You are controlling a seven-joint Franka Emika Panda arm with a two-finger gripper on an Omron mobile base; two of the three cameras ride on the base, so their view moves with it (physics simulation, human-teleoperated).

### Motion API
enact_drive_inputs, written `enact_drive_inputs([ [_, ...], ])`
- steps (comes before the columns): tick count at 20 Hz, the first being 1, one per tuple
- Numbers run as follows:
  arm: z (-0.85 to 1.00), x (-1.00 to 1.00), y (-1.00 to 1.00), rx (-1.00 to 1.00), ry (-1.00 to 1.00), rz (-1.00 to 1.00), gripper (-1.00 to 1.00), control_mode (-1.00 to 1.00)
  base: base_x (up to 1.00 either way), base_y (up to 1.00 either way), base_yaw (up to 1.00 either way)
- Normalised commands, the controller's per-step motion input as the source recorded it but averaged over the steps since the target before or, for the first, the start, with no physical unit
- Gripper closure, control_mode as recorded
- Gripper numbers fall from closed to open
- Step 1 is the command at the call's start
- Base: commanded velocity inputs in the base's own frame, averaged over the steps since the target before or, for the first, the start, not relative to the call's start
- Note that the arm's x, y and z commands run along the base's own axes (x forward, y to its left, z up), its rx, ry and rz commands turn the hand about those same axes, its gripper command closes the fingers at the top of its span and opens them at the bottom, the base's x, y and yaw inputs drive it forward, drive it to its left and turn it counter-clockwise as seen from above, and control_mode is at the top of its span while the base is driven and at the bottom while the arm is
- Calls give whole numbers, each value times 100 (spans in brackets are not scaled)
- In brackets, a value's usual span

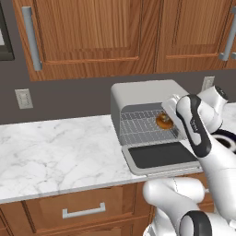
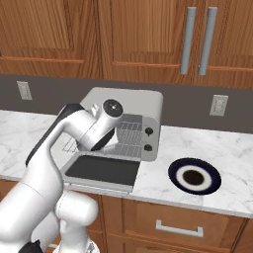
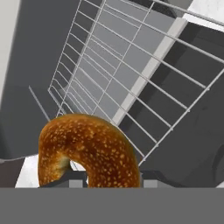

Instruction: Pick up the bagel from the plate, place it on the toaster oven rack, close the door, and set the timer.

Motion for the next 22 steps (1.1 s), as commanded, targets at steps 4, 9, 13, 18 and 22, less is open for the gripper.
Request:
enact_drive_inputs([
  [4,-10,21,6,-1,5,0,100,-100,0,0,0],
  [9,-17,14,1,-1,6,0,100,-100,0,0,0],
  [13,-17,9,0,0,4,0,100,-100,0,0,0],
  [18,-12,19,0,0,0,0,100,-100,0,0,0],
  [22,-17,21,0,0,1,0,100,-100,0,0,0],
])
